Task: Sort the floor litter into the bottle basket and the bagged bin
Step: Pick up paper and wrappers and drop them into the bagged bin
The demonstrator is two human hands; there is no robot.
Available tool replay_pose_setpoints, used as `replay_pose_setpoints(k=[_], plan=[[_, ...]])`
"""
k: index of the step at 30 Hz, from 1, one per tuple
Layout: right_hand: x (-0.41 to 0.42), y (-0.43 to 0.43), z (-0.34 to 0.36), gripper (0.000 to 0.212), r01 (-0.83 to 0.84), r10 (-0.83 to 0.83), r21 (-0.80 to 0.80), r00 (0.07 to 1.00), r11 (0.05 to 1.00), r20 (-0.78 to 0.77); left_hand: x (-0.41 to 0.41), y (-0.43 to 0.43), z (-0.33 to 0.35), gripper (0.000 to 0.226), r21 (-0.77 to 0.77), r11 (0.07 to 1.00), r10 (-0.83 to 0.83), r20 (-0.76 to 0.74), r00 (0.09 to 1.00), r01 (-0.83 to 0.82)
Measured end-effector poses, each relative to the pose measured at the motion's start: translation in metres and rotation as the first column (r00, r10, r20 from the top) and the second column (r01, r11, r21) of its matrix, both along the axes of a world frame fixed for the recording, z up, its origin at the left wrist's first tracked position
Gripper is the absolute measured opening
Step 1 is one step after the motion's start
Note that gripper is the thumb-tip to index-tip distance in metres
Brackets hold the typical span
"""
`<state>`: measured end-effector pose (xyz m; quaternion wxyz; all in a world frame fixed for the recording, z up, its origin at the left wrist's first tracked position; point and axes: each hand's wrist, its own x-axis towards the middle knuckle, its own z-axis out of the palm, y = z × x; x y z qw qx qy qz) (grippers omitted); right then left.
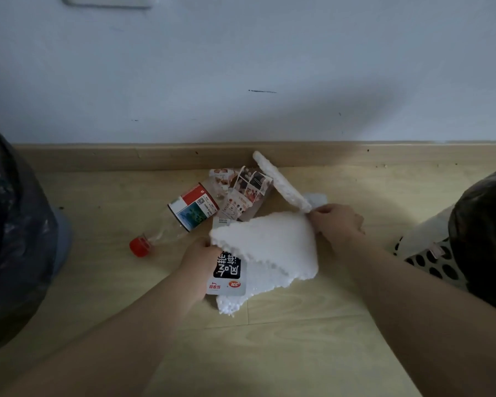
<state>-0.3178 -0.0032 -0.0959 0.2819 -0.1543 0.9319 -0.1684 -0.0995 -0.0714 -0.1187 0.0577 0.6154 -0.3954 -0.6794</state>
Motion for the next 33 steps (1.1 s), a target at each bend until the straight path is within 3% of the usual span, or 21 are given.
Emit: replay_pose_setpoints(k=[5, 7, 11, 16, 20, 23, 25, 27, 29, 33], plan=[[0.037, 0.008, -0.008, 0.024, -0.019, 0.022, 0.052, 0.998, 0.998, -0.063, 0.015, 0.008, 0.007, 0.021, -0.051, 0.999, -0.013, 0.025, 1.000, 0.015], [0.043, 0.015, -0.009, 0.015, 0.037, -0.037, -0.032, 0.999, 0.999, 0.004, 0.025, 0.009, 0.010, 0.015, -0.065, 0.998, 0.010, 0.049, 0.999, -0.006], [0.045, 0.036, -0.004, 0.023, 0.154, -0.129, -0.193, 0.982, 0.969, 0.135, 0.049, 0.010, 0.020, 0.009, -0.119, 0.993, 0.009, 0.135, 0.991, 0.007], [0.039, 0.047, 0.010, 0.026, 0.344, -0.331, -0.295, 0.939, 0.891, 0.096, 0.058, 0.000, 0.048, 0.006, -0.268, 0.963, -0.003, 0.145, 0.989, 0.042], [0.048, 0.031, 0.046, 0.019, 0.343, -0.352, -0.447, 0.934, 0.826, 0.066, 0.051, -0.006, 0.078, 0.009, -0.407, 0.913, 0.077, 0.080, 0.994, -0.038], [0.074, 0.009, 0.082, 0.010, 0.340, -0.314, -0.604, 0.937, 0.721, 0.153, 0.047, -0.010, 0.101, 0.018, -0.481, 0.870, 0.148, 0.040, 0.988, -0.111], [0.100, -0.006, 0.104, 0.010, 0.362, -0.181, -0.642, 0.926, 0.676, 0.332, 0.046, -0.013, 0.111, 0.019, -0.486, 0.863, 0.165, 0.018, 0.986, -0.136], [0.129, -0.018, 0.119, 0.015, 0.300, 0.034, -0.635, 0.889, 0.712, 0.458, 0.045, -0.014, 0.117, 0.020, -0.466, 0.865, 0.193, -0.032, 0.981, -0.185], [0.154, -0.028, 0.122, 0.017, 0.174, 0.173, -0.610, 0.867, 0.773, 0.466, 0.044, -0.015, 0.121, 0.021, -0.424, 0.866, 0.239, -0.117, 0.964, -0.265], [0.183, -0.034, 0.110, 0.023, 0.084, 0.192, -0.538, 0.879, 0.839, 0.436, 0.050, -0.010, 0.126, 0.016, -0.339, 0.878, 0.278, -0.211, 0.937, -0.337]])
